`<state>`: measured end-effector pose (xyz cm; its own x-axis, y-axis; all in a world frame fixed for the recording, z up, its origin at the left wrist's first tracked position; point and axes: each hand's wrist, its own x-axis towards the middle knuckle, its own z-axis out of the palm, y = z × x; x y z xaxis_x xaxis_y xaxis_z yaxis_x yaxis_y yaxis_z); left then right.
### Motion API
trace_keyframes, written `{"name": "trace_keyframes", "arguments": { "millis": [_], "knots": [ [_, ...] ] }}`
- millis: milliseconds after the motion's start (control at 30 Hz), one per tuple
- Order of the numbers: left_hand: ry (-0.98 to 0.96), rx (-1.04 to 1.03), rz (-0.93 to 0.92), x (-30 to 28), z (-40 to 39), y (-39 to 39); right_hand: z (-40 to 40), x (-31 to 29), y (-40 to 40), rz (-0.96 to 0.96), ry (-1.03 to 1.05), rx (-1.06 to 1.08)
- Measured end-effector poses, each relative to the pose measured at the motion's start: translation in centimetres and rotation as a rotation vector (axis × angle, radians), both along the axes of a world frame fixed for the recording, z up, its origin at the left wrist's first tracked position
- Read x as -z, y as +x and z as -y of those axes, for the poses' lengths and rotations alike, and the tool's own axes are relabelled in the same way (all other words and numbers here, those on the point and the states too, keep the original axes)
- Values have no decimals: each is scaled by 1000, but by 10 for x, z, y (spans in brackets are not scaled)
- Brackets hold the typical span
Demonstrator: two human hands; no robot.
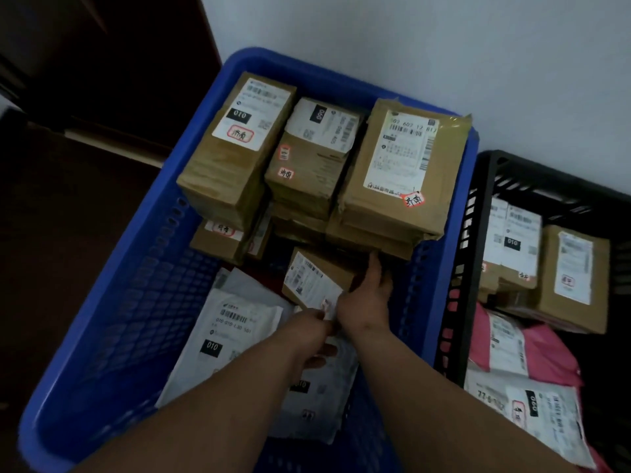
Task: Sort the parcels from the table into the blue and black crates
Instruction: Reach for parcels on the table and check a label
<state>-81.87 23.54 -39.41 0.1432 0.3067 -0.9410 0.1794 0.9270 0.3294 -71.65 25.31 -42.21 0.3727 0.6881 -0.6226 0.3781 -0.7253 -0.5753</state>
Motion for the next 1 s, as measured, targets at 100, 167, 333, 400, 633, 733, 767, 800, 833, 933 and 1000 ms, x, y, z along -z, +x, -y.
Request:
{"name": "trace_keyframes", "arguments": {
  "millis": [100,167,333,400,633,733,767,800,833,933,1000],
  "knots": [
    [177,212,-186,28,-10,-14,6,17,-7,0,-42,96],
    [289,299,-284,45,-17,-28,14,29,-13,-9,-67,101],
    [400,410,-399,84,-41,-45,23,58,-22,-11,-120,139],
    [438,473,-385,95,-54,-43,20,69,-22,-5,-106,91],
    [387,612,-131,123,-66,-18,31,93,-16,141,-103,-171],
    [320,617,-150,135,-67,-16,27,98,-20,139,-147,-232],
    [314,625,-154,138,-68,-17,25,101,-22,131,-169,-238],
    [317,628,-157,142,-69,-17,24,104,-23,129,-185,-246],
    [318,621,-152,145,-71,-17,24,107,-24,132,-194,-252],
    [321,657,-188,154,-77,-15,24,115,-26,142,-182,-263],
    [343,753,-279,159,-81,-15,24,118,-30,139,-163,-282]
  ]
}}
